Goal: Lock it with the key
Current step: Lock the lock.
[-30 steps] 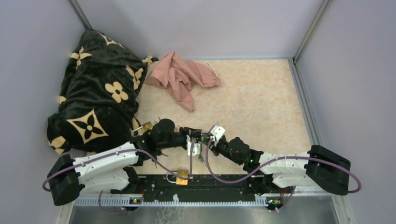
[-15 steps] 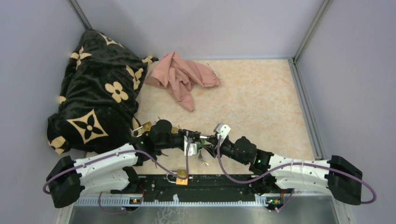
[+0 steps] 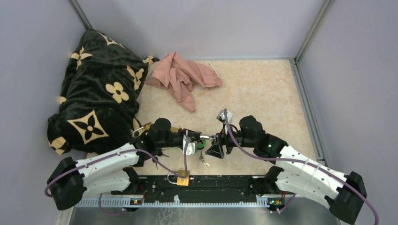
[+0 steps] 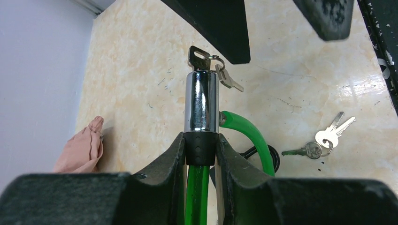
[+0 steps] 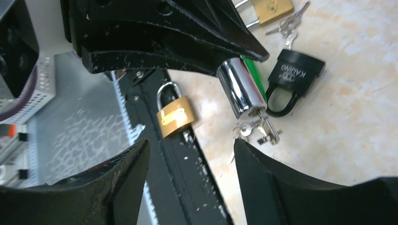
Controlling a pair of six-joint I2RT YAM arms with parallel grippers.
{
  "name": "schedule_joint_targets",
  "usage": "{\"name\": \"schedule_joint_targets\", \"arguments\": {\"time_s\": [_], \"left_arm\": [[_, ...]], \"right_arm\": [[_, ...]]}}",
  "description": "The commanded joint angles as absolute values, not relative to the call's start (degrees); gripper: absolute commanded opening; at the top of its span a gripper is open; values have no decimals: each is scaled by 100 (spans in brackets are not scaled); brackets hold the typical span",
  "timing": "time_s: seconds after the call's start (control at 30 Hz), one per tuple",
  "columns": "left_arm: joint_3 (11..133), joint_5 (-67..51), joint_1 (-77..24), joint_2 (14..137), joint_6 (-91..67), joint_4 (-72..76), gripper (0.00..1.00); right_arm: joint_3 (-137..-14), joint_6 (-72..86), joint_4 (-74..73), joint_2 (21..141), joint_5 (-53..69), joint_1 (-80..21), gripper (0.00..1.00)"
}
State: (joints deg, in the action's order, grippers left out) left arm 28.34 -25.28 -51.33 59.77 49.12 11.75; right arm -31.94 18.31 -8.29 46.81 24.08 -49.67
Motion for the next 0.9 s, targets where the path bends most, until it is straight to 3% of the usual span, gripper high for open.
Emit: {"name": "schedule_joint_targets", "arguments": {"time_s": [0.0, 0.1, 0.27, 0.87], "left_arm": [[2544, -2688, -5054, 6011, 4804, 385, 0], [2572, -2795, -5054, 5953, 4801, 308, 0], [2649, -2882, -5045, 5924, 4720, 260, 0], [2713, -2894, -5045, 5985, 4722, 184, 0]], "right_arm": [[-3666, 2052, -1527, 4596, 3654, -4310, 66], [-3700, 2186, -1445, 4442, 3730, -3728, 65], [-3462, 2555, -849, 4416, 3893, -2925, 53], [-2439, 3438, 1452, 5230, 4995, -2889, 33]]}}
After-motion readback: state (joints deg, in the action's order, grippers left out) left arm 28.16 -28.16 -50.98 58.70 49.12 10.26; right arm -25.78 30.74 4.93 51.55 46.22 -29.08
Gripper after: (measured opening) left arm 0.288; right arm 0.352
